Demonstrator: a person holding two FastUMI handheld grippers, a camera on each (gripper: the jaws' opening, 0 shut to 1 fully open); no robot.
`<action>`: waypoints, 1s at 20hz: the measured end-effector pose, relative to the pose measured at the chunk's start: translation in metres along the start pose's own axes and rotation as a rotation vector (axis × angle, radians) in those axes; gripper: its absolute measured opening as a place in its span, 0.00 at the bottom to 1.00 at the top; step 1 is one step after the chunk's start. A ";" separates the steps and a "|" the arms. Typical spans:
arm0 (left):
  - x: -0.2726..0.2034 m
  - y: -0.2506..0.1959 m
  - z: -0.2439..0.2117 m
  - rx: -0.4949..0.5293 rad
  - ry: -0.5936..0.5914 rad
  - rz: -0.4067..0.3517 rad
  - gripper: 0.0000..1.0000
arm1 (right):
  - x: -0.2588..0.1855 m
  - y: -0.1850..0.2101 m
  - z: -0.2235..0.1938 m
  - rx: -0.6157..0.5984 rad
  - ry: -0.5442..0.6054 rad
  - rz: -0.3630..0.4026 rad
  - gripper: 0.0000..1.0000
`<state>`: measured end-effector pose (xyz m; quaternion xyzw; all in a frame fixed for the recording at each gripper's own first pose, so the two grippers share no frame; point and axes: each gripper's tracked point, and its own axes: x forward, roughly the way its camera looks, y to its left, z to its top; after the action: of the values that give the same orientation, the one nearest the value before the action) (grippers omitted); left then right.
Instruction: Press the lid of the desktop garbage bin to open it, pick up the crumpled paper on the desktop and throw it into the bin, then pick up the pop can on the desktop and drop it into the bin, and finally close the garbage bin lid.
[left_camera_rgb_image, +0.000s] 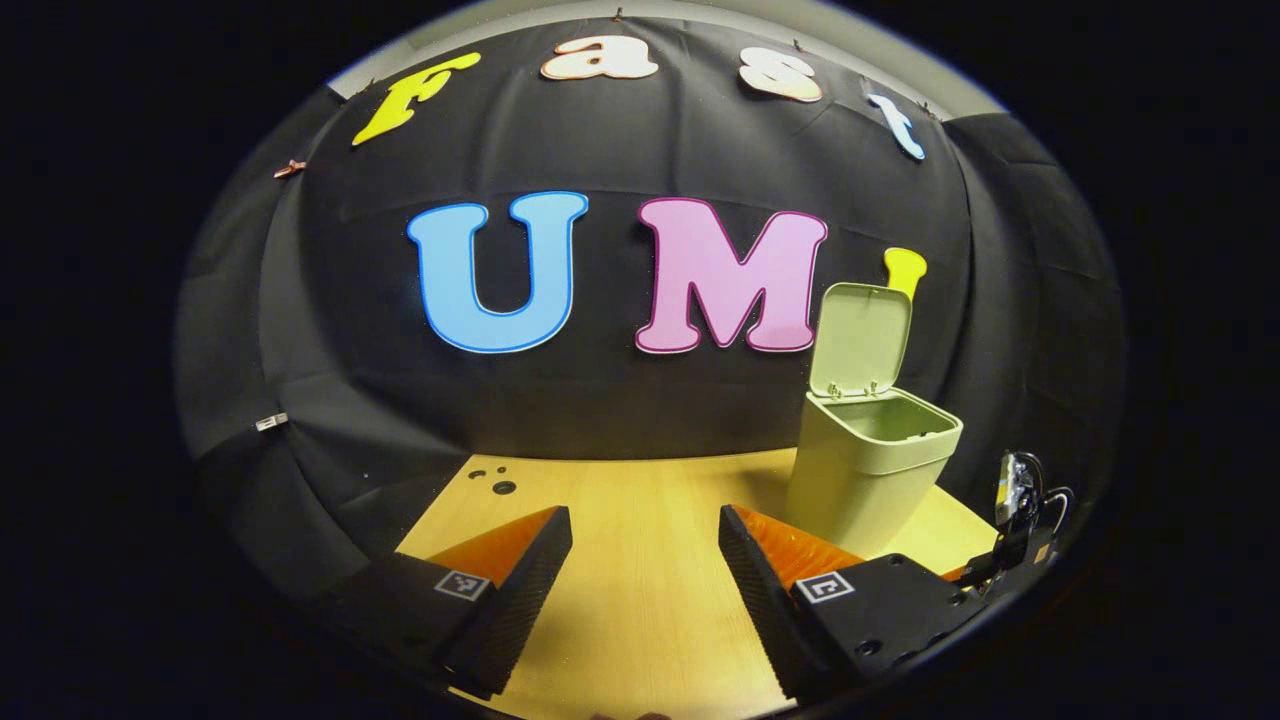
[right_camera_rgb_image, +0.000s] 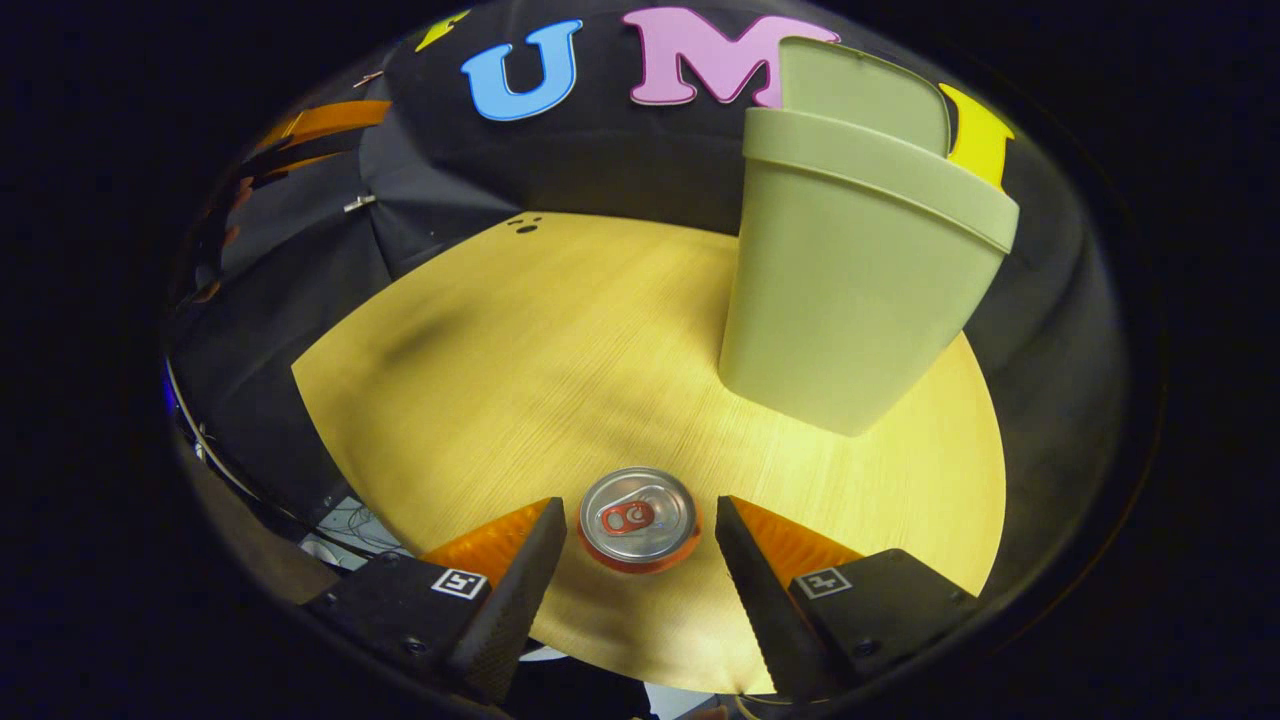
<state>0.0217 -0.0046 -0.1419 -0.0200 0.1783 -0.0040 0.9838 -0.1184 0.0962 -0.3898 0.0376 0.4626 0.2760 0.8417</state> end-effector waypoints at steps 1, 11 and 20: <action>-0.001 0.004 -0.002 0.000 0.003 0.004 0.95 | 0.004 0.002 -0.003 -0.011 0.016 -0.001 0.95; 0.006 0.008 -0.010 -0.009 0.008 -0.031 0.95 | -0.020 -0.016 0.043 0.011 -0.053 -0.088 0.84; 0.015 0.012 0.000 -0.008 -0.032 -0.110 0.95 | -0.102 -0.020 0.197 -0.032 -0.358 -0.169 0.84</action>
<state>0.0356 0.0069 -0.1481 -0.0338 0.1613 -0.0572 0.9847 0.0053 0.0657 -0.2064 0.0338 0.3024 0.2008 0.9312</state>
